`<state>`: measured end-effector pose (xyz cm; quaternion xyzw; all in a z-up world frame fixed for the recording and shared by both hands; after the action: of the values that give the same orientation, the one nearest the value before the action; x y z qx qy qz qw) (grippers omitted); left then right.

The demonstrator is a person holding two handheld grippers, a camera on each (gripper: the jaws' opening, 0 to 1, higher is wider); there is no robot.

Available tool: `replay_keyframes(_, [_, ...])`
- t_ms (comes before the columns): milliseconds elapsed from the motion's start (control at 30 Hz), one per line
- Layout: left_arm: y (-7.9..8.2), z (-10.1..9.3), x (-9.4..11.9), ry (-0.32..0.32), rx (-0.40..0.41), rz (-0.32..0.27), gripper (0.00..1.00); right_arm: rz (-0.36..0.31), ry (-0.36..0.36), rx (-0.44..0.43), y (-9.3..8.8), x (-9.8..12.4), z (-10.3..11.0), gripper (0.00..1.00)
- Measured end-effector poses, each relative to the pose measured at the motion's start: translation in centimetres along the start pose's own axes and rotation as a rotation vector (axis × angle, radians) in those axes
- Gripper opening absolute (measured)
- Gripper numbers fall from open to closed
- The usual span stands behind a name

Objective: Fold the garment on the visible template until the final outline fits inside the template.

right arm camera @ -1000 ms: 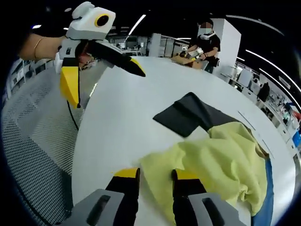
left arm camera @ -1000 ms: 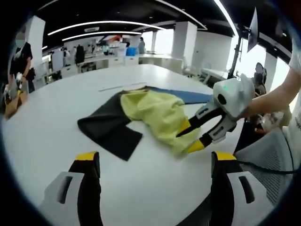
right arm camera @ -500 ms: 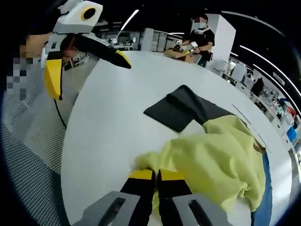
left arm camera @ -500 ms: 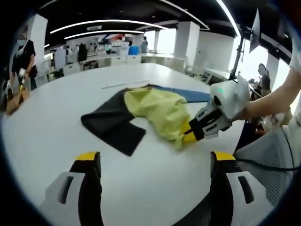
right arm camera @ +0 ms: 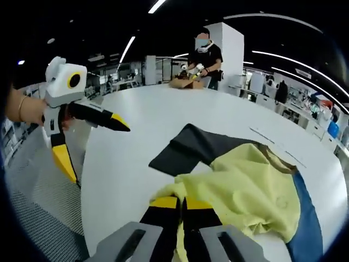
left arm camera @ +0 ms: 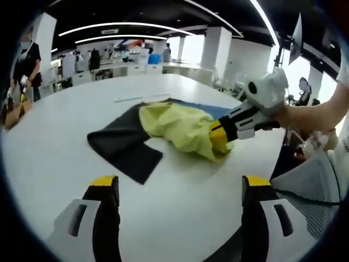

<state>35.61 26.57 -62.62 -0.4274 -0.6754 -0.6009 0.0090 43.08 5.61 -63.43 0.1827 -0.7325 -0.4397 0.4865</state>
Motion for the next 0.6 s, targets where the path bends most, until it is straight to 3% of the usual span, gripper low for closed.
replay_keyframes(233, [0.2, -0.2, -0.3, -0.010, 0.004, -0.007, 0.87, -0.022, -0.044, -0.002, 1.1, 0.8, -2.3, 0.00])
replay_keyframes(600, [0.3, -0.4, -0.8, -0.020, 0.005, -0.002, 0.86, -0.017, -0.122, -0.044, 1.0, 1.5, -6.0, 0.00])
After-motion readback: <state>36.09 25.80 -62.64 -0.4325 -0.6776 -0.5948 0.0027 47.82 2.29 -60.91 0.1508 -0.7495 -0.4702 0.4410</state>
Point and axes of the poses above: the point that each gripper's makers call its tool centre point, and the gripper's own axes: x roughly backward along the fingers, z roughly to its left, y roughly out of its top, the point moved 9 cm from there along x, roughly backward along the fingers, and after that the axes turned 9 degrees about x, right-handed, at the moved point
